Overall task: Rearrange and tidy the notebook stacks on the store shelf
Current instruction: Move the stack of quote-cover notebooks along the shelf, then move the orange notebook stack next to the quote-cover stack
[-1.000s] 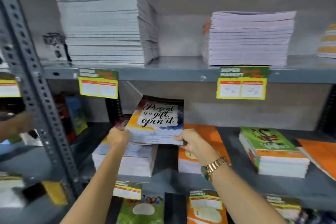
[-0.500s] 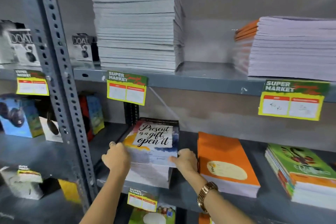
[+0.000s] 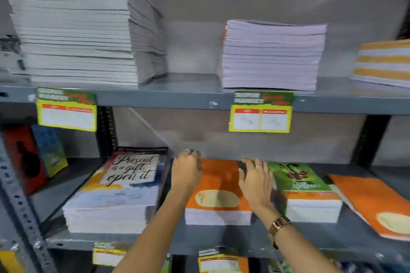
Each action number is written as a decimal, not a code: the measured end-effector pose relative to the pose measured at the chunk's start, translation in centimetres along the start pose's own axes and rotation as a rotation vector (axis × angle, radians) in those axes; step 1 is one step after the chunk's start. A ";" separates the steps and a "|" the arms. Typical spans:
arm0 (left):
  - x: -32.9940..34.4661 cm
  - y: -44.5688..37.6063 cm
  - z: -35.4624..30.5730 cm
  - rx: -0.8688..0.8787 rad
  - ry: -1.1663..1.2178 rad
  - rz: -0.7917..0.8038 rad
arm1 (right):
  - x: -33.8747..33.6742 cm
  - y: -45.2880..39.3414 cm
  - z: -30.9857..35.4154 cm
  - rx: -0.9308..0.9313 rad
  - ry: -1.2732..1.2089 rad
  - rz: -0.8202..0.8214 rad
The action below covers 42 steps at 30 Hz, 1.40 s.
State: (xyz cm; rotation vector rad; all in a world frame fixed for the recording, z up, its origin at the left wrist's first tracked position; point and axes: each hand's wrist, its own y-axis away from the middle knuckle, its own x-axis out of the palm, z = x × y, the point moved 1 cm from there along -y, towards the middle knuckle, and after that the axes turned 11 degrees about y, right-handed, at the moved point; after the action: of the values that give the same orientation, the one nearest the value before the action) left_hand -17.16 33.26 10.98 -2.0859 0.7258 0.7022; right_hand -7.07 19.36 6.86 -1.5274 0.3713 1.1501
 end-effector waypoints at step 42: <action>32.1 6.8 -32.1 -0.695 0.784 0.647 | 0.8 1.1 -44.7 0.813 -0.068 0.341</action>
State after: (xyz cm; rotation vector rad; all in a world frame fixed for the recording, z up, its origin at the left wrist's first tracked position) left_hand 7.31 -4.65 2.30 -2.8138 1.8590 0.4758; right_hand 12.89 -20.15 0.74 -0.7229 0.9475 1.1046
